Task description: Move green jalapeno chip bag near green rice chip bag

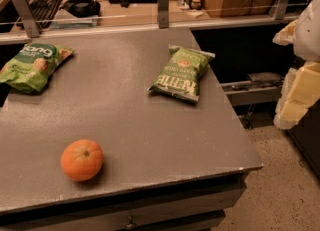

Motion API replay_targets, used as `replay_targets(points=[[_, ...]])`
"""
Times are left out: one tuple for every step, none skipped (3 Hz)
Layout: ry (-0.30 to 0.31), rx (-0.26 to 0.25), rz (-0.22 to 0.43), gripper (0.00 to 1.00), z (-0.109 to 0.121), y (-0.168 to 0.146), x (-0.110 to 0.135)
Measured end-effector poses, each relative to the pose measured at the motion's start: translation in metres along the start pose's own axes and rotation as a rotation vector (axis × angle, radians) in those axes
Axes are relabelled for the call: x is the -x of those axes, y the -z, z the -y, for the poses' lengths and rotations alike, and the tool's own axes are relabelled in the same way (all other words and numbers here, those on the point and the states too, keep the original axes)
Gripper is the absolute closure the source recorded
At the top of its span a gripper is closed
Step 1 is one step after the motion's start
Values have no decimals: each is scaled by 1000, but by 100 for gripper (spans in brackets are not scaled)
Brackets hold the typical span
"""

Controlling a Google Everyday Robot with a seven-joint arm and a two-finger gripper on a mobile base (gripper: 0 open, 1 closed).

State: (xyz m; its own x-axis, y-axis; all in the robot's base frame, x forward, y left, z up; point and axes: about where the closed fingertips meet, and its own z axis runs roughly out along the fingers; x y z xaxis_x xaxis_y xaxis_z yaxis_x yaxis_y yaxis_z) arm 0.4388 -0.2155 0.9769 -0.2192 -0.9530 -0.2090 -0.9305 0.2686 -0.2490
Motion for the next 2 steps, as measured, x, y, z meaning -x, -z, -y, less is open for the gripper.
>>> replay_targets(points=[[0,0,0,0,0,0,0],[10,12,87,0,20,-28,45]])
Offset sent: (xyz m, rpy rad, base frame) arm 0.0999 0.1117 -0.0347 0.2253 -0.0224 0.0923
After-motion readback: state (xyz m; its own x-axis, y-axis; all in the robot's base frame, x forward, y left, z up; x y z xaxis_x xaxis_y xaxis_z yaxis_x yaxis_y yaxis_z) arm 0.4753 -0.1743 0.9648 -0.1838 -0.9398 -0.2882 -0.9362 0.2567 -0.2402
